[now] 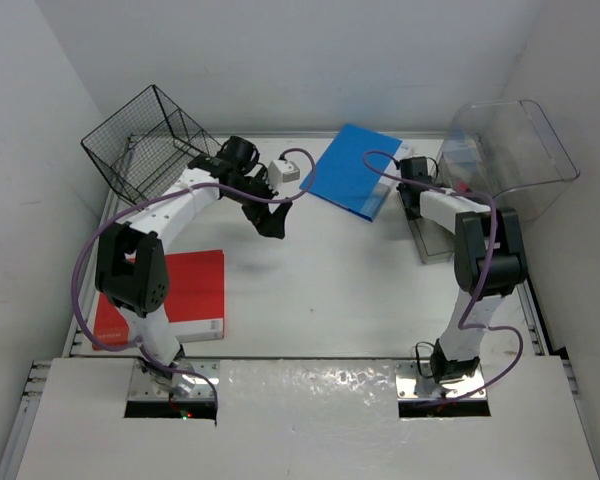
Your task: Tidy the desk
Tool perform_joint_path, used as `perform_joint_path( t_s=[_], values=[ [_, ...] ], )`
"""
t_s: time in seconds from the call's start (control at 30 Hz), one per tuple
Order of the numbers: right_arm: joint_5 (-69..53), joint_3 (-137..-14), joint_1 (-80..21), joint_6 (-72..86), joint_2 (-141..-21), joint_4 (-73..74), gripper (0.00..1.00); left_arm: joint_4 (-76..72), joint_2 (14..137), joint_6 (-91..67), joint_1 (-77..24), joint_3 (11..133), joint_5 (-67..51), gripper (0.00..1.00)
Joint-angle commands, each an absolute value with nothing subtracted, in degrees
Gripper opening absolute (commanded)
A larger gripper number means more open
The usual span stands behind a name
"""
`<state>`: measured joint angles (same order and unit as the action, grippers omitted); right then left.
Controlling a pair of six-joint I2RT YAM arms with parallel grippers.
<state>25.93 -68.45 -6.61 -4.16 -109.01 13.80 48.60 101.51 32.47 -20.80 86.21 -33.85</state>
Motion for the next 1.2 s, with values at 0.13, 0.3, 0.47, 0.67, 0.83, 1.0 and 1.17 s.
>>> perform_joint_path(
  t_s=[0.13, 0.3, 0.47, 0.67, 0.83, 1.0, 1.17],
  values=[
    [16.2, -60.83, -3.43, 3.07, -104.77, -4.91, 0.0, 46.5, 100.99, 32.34, -20.13, 85.69, -33.49, 1.0],
    [10.91, -56.43, -0.71, 6.85, -104.41, -11.67, 0.0, 46.49, 101.34, 31.99, -20.13, 85.96, -33.14, 1.0],
    [8.79, -53.18, -0.35, 7.21, -104.24, -14.24, 0.01, 46.23, 101.34, 31.55, -20.13, 86.13, -33.31, 1.0],
    [8.17, -52.38, -0.26, 8.08, -104.15, -13.27, 0.11, 46.49, 101.43, 31.46, -20.13, 86.75, -33.22, 1.0],
    [7.82, -53.44, -0.18, 8.79, -103.97, -10.55, 0.24, 46.32, 101.6, 31.38, -20.21, 87.01, -32.78, 1.0],
    [7.21, -54.14, 1.39, 9.05, -105.11, -9.15, 0.26, 46.49, 101.95, 31.46, -20.13, 87.45, -32.52, 1.0],
    [6.94, -54.06, 1.76, 8.96, -104.68, -6.86, 0.35, 46.49, 101.95, 31.38, -20.13, 87.63, -32.52, 1.0]
  ],
)
